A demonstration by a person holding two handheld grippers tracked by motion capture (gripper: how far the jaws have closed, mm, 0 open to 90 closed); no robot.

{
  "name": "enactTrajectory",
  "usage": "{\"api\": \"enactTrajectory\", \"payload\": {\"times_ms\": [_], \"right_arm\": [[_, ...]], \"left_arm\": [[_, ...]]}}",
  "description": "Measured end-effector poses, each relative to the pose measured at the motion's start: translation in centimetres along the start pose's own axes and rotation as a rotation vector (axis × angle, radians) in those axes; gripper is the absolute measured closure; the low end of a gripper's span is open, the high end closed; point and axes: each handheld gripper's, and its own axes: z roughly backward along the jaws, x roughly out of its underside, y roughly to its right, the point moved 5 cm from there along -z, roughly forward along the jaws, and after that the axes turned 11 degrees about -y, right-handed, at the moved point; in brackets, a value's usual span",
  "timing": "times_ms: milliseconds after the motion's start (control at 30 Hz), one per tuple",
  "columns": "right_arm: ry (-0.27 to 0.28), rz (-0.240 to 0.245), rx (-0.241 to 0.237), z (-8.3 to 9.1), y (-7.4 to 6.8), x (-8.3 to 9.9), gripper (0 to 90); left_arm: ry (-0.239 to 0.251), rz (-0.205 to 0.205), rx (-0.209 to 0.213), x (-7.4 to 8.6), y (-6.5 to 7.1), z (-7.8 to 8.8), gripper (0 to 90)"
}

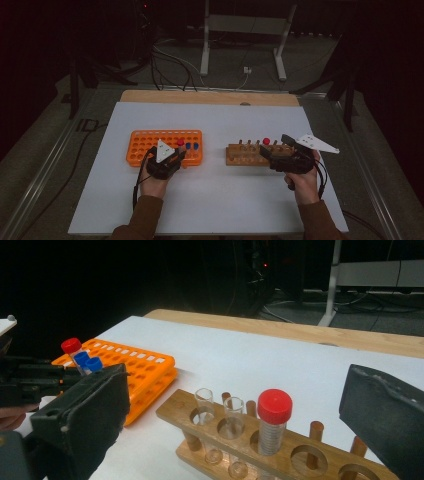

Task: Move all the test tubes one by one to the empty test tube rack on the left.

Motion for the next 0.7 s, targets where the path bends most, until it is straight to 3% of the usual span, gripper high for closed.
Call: {"api": "enactTrajectory", "payload": {"times_ms": [400,700], "right_arm": [[-0.039,0.012,0.031,-0.7,0.7,0.6,0.0],[-0.065,0.015,0.057,-1.6,1.7,1.3,15.1]], "left_arm": [[-0.012,0.000,0.004,0.2,0.1,0.0,75.1],[0.003,0.021,0.017,0.3,-0.2,0.4,67.3]]}}
